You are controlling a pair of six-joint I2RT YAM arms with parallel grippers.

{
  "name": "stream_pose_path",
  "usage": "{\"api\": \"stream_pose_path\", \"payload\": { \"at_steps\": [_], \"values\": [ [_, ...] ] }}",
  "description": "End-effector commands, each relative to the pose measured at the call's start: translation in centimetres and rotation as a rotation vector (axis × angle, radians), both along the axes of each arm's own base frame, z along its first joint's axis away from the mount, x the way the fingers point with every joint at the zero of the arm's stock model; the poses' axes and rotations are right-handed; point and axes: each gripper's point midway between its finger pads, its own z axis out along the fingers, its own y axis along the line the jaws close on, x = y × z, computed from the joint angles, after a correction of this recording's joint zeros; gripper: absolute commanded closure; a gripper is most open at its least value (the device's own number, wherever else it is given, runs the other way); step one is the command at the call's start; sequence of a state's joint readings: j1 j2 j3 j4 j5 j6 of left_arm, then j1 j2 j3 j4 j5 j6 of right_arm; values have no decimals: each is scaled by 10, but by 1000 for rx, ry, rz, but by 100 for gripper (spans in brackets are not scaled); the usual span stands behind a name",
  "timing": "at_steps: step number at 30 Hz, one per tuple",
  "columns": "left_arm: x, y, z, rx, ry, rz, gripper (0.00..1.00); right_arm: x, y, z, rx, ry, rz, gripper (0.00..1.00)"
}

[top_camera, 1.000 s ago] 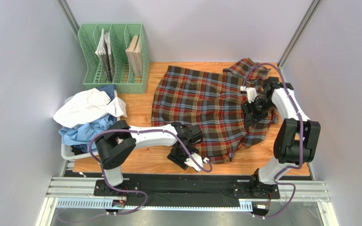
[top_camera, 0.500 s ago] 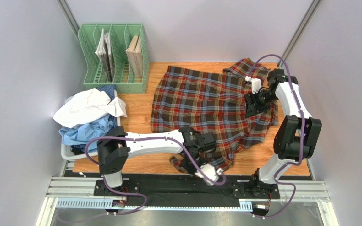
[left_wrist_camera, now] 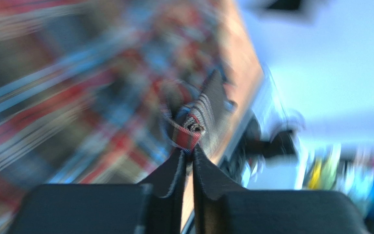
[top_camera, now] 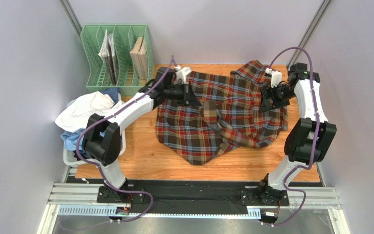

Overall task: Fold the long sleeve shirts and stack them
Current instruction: Flatten the shirt out

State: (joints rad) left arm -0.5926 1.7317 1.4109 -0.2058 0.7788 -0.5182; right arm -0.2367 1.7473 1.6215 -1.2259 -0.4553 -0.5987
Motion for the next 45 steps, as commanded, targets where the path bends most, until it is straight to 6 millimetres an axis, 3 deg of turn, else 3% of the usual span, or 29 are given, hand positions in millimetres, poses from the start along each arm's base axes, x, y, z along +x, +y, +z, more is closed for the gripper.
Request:
{"api": "stream_pose_path", "payload": {
  "at_steps": [1,2,3,5,8,9,11,12,13,14,16,17,20,21,24,26,35,40,44,45],
  "values": [
    [62,47,-43,55,259,449,74,-5,0,6,1,-3,10,25],
    [60,53,-54,70,272,448,58,-8,0,6,-4,-7,23,26],
    [58,63,-63,93,257,434,52,-12,1,4,-2,3,30,27],
    [49,73,-75,149,242,381,49,-22,2,-2,-5,25,62,31],
    [53,84,-66,205,63,258,49,-41,5,-11,-12,56,107,41],
    [58,85,-53,220,-92,165,49,-45,6,-13,-13,57,118,43],
    [46,85,-57,252,-140,26,49,-55,7,-19,-23,53,129,44],
    [51,81,-43,266,-287,-74,49,-56,7,-22,-31,46,135,44],
    [51,81,-47,306,-329,-122,49,-53,7,-24,-40,24,139,44],
    [45,84,-65,365,-319,-189,49,-55,11,-28,-40,29,152,45],
    [57,78,-67,469,-512,-302,49,-51,15,-30,-47,10,166,44],
    [56,77,-78,494,-528,-357,49,-50,22,-33,-50,10,183,44],
    [55,61,-87,499,-666,-503,47,-40,25,-38,-66,-5,180,43],
    [53,57,-89,498,-693,-530,36,-36,24,-36,-69,-11,174,43],
    [51,47,-102,535,-840,-631,34,-28,22,-43,-64,20,154,43],
    [55,34,-105,542,-972,-682,23,-27,22,-47,-53,41,149,43],
    [82,14,-147,674,-1137,-756,22,-20,14,-40,-2,53,101,42],
    [94,7,-164,712,-1155,-764,30,-22,0,-35,6,51,65,42],
    [100,-3,-139,682,-1157,-693,77,-24,-9,-31,8,45,43,43],
    [93,-4,-131,649,-1144,-694,97,-25,-11,-29,4,38,42,44]
  ]
}}
